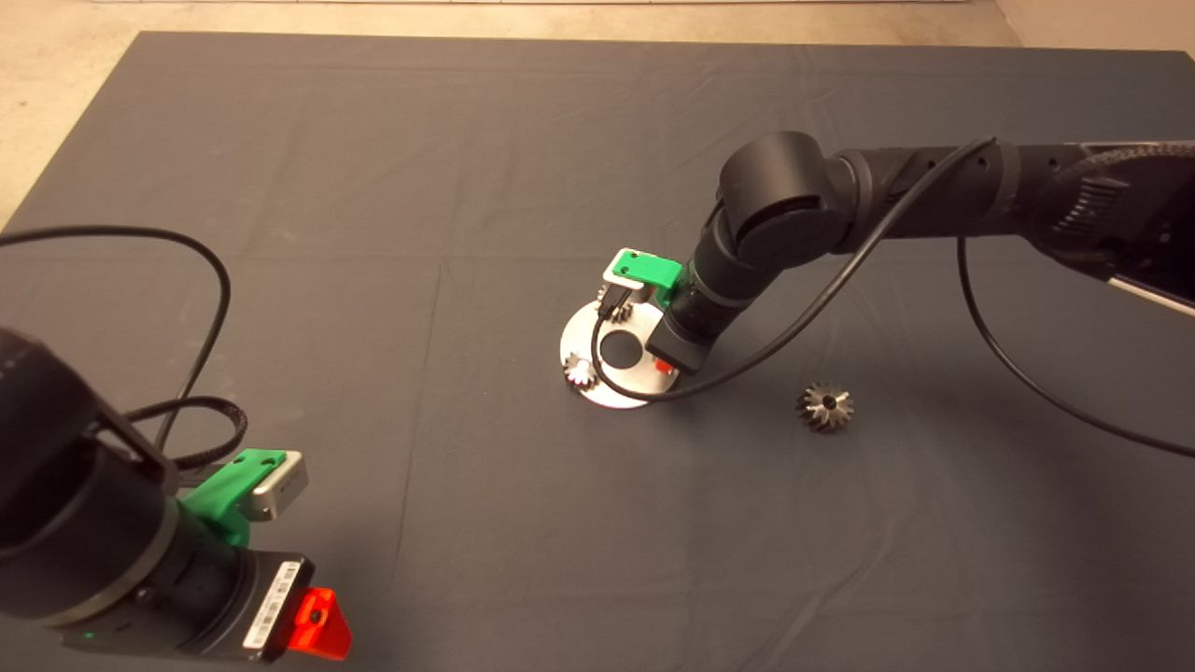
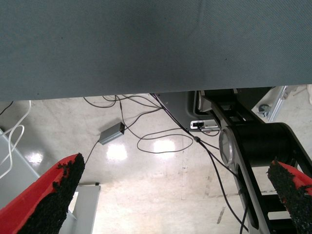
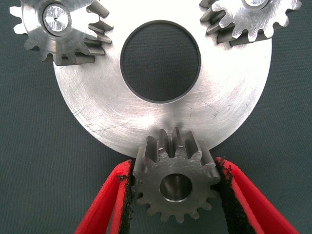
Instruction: Remove an incorrectly installed larger gear and replace it with the correct smaller gear
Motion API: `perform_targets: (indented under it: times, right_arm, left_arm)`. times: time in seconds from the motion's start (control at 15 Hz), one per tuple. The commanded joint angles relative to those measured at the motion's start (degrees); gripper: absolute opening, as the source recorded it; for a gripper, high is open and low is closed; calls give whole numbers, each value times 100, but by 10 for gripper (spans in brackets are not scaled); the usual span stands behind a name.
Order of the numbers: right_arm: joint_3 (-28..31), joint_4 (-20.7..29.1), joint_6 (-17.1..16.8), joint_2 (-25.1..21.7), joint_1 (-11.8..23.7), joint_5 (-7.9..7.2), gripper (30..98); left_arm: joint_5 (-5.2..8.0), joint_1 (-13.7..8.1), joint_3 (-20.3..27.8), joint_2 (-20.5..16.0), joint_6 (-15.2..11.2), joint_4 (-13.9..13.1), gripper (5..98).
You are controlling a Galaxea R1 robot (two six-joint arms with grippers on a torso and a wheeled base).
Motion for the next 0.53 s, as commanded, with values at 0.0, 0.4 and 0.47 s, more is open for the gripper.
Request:
perform_targets:
  times: [0.0, 0.4, 0.47]
  right_arm:
    - [-21, -156, -13, 34, 138, -21, 403]
    - [-21, -156, -13, 17, 164, 156, 404]
    - [-21, -156, -13, 17, 173, 203, 404]
  left_arm:
    - [761, -30, 91, -21, -41, -4, 976]
    - [761, -30, 91, -21, -41, -4, 976]
    - [761, -30, 91, -21, -41, -4, 976]
